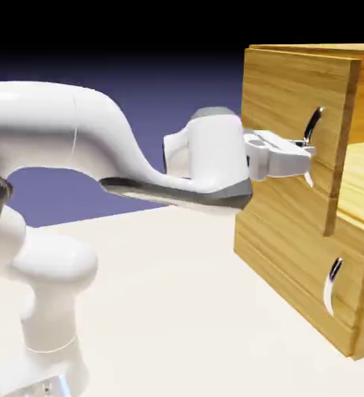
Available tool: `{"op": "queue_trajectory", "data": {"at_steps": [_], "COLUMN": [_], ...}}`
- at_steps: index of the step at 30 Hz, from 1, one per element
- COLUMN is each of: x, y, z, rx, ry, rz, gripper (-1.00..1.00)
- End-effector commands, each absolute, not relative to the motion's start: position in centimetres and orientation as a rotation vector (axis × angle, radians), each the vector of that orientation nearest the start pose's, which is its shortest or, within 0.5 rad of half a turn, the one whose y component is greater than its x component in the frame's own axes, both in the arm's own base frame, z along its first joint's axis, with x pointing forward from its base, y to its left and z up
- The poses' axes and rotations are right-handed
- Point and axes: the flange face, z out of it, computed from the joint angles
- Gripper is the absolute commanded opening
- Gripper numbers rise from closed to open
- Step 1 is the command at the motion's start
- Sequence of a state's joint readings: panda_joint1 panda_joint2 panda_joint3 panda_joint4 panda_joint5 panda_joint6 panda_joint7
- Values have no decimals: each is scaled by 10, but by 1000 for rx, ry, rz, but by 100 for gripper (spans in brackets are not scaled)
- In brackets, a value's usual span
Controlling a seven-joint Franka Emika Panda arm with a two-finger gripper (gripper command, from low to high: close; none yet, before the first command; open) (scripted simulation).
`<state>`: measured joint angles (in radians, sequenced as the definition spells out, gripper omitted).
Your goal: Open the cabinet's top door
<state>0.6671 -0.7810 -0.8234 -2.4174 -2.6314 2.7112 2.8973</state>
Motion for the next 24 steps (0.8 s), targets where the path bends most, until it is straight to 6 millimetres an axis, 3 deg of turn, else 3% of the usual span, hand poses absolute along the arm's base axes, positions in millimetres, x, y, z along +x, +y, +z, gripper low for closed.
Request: {"op": "queue_trajectory", "data": {"at_steps": [1,14,24], "x": [402,333,296], "y": [-94,-47,-12], "z": [537,537,537], "rx": [-1731,-1699,-1674], "ry": [976,1145,1251], "rz": [-1915,-2011,-2068], "gripper": [-100,-100,-100]}}
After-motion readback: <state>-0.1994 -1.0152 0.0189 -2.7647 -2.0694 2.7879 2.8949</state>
